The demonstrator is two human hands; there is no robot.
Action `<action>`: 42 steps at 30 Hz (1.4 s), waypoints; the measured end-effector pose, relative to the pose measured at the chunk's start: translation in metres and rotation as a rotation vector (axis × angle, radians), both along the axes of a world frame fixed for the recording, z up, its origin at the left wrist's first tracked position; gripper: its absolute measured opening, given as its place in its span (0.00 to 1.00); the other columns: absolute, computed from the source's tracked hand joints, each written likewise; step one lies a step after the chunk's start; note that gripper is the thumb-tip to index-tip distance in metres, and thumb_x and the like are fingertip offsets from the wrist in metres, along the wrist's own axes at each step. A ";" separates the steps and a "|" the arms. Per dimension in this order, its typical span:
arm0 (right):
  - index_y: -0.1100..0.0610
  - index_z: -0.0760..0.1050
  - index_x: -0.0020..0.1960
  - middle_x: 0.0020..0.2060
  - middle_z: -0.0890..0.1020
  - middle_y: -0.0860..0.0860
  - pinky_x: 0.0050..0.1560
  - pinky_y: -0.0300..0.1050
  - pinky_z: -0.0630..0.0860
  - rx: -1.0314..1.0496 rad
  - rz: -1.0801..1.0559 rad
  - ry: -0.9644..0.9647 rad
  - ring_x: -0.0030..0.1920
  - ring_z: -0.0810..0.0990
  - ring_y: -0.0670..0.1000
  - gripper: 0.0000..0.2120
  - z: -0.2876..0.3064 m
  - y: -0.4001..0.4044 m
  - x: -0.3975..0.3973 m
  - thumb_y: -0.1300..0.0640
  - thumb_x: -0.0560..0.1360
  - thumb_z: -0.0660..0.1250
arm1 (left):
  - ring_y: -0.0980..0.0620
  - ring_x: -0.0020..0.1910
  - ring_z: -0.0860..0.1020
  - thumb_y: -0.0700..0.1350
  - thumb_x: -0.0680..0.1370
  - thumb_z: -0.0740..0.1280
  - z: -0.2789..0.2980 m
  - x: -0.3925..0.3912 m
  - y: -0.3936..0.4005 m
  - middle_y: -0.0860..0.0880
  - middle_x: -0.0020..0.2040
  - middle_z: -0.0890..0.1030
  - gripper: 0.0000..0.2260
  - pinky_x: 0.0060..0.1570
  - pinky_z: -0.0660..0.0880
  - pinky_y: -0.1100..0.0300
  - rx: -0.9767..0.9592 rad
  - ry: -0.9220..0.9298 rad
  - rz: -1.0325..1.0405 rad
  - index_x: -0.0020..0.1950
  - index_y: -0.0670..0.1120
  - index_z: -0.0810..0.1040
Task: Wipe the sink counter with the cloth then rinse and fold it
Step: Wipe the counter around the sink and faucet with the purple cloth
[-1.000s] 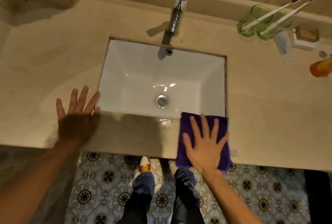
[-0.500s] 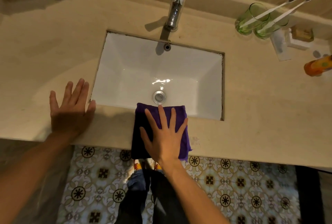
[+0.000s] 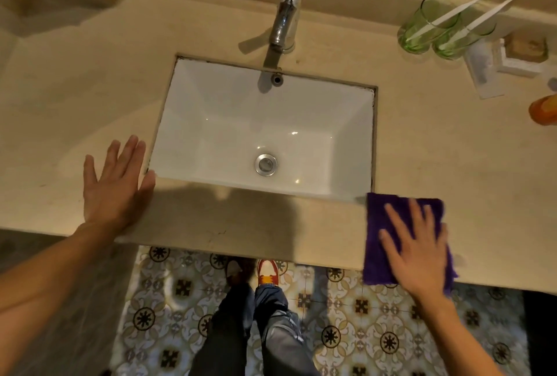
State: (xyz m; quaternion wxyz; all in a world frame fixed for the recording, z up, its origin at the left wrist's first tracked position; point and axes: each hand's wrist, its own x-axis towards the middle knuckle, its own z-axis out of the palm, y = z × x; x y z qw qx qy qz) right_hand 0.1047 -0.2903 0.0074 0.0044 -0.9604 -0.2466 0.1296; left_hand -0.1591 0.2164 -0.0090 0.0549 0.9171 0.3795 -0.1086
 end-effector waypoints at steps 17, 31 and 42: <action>0.37 0.50 0.81 0.82 0.52 0.47 0.73 0.77 0.43 -0.007 -0.111 -0.030 0.81 0.44 0.62 0.28 -0.013 0.083 -0.064 0.35 0.81 0.44 | 0.42 0.80 0.61 0.54 0.83 0.51 -0.010 -0.005 0.000 0.45 0.81 0.61 0.27 0.76 0.51 0.35 0.139 -0.142 -0.109 0.81 0.46 0.61; 0.37 0.50 0.81 0.82 0.55 0.47 0.71 0.80 0.46 0.032 0.104 -0.022 0.81 0.46 0.64 0.28 -0.012 0.262 -0.179 0.36 0.82 0.48 | 0.50 0.75 0.68 0.53 0.84 0.51 0.007 -0.025 0.067 0.53 0.78 0.68 0.20 0.66 0.61 0.49 -0.029 -0.320 -0.172 0.73 0.52 0.73; 0.37 0.53 0.81 0.82 0.52 0.46 0.72 0.80 0.44 0.137 0.355 0.081 0.81 0.46 0.64 0.27 -0.003 0.411 -0.277 0.36 0.83 0.51 | 0.47 0.82 0.55 0.56 0.85 0.49 -0.018 -0.061 0.151 0.50 0.83 0.55 0.24 0.78 0.50 0.36 0.091 -0.154 -0.256 0.82 0.56 0.55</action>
